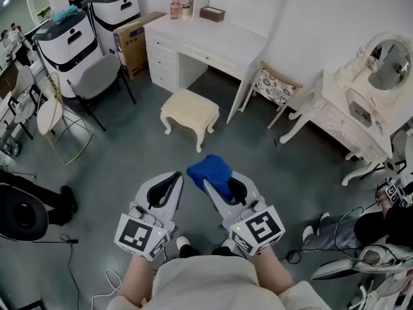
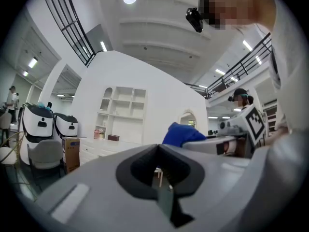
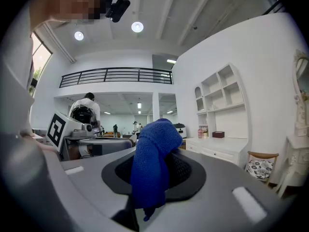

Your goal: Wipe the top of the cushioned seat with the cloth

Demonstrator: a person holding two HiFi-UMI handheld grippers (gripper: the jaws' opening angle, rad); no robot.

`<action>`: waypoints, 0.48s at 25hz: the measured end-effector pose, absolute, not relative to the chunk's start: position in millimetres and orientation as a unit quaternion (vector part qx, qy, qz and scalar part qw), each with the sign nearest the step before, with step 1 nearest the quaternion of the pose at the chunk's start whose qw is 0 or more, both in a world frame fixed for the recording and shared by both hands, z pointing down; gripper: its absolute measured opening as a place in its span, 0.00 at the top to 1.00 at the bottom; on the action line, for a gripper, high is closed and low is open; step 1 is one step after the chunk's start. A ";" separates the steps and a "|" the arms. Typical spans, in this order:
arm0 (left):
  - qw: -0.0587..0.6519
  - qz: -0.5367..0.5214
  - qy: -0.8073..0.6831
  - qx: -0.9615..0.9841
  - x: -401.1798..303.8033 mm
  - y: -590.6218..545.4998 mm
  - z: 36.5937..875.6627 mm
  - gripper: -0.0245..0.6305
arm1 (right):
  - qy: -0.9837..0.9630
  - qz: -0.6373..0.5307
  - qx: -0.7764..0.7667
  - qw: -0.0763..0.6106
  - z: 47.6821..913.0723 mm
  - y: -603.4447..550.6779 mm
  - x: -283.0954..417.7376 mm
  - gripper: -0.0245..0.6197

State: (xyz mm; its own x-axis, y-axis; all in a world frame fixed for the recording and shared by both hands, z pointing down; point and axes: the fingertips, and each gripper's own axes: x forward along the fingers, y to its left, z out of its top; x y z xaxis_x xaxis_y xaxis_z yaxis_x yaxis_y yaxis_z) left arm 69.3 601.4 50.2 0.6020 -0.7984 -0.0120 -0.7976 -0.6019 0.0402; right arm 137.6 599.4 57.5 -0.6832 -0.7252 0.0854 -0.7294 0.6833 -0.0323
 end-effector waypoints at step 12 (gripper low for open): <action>0.015 -0.018 -0.441 0.897 55.1 599.3 46.7 0.96 | -0.914 0.030 0.403 0.039 55.3 598.0 125.2 0.78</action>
State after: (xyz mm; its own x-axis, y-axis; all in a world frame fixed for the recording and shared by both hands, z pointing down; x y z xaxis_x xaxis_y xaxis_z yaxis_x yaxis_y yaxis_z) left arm 55.1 599.3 46.7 0.6110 -0.7914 -0.0194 -0.7903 -0.6112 0.0423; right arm 125.2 598.0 55.3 -0.6725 -0.7340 0.0947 -0.7386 0.6737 -0.0241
